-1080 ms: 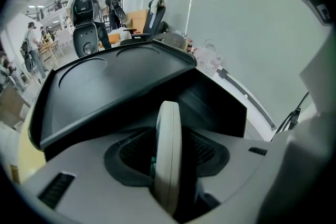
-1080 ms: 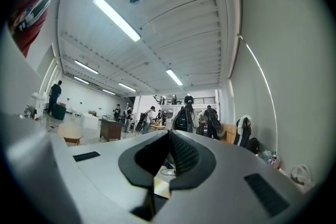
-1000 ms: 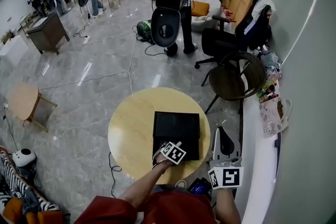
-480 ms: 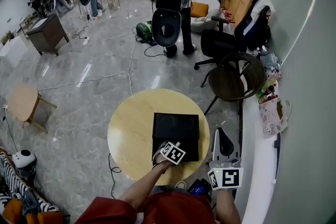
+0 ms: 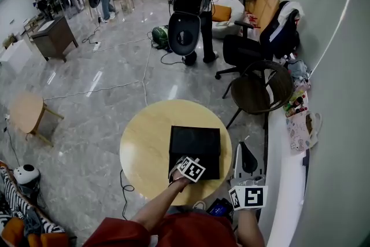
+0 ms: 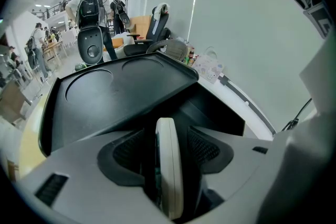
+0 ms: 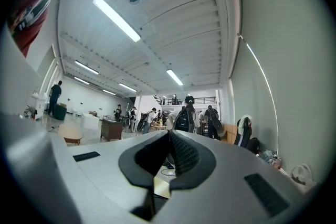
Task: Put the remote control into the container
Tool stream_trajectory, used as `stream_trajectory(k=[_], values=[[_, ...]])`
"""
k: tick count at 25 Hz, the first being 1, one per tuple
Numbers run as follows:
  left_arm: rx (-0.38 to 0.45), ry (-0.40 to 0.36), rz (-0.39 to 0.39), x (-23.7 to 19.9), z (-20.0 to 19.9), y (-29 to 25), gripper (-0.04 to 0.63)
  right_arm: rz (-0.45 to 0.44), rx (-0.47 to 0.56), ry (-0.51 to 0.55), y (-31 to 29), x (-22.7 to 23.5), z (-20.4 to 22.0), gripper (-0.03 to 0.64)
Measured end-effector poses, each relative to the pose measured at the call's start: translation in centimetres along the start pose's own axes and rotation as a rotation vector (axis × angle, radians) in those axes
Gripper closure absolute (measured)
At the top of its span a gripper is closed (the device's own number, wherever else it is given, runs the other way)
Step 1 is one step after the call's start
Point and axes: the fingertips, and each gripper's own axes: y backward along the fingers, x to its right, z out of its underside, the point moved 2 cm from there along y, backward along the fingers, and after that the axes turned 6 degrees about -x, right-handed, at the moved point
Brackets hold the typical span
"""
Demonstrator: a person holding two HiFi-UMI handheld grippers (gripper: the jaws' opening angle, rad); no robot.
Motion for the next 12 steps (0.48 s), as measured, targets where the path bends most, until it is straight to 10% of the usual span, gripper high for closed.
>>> stream_trajectory(k=[12], values=[[0.038, 0.004, -0.03, -0.1, -0.6, 1.4, 0.357, -0.006, -0.003, -0.004, -0.3, 0.1, 0.1, 0.594]])
